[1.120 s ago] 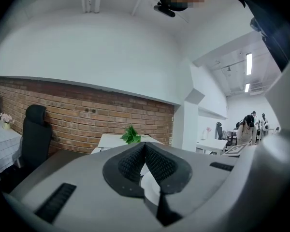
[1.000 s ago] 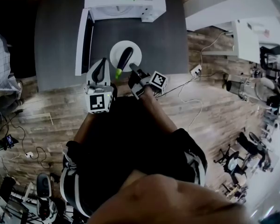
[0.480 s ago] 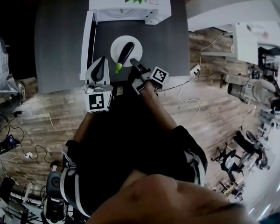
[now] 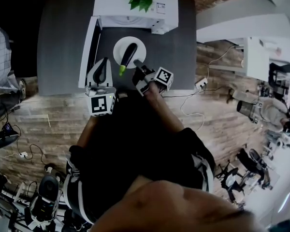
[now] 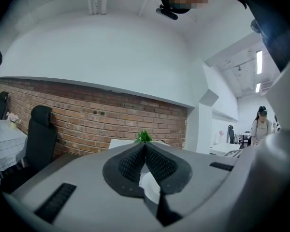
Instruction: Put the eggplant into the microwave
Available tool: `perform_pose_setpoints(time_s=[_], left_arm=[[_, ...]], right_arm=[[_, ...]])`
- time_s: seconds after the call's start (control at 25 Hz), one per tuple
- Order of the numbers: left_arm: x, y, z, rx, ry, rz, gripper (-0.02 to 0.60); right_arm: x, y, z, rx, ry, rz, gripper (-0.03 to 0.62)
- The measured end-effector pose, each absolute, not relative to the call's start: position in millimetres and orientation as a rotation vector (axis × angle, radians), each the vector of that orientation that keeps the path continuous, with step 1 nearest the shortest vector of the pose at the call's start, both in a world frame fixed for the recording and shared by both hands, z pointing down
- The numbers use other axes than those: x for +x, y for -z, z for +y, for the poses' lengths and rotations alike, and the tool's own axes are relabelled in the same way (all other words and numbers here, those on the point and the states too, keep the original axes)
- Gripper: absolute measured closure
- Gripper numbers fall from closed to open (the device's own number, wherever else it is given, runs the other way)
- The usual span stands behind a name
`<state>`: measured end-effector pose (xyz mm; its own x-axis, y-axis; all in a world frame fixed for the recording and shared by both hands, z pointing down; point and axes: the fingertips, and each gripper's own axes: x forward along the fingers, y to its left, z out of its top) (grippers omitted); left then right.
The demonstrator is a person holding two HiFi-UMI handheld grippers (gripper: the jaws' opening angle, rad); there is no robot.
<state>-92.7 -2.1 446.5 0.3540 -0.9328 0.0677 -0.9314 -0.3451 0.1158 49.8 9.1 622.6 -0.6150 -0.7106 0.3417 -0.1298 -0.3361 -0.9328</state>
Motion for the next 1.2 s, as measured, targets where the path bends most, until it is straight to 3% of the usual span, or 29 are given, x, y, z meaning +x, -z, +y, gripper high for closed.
perform_pose_setpoints(time_s=[1.2], left_arm=[[-65,-436,-65,2.44,0.004,-1.837,0.546]], right_arm=[[54,-677,-92,-1.032,2.088,1.575,0.555]])
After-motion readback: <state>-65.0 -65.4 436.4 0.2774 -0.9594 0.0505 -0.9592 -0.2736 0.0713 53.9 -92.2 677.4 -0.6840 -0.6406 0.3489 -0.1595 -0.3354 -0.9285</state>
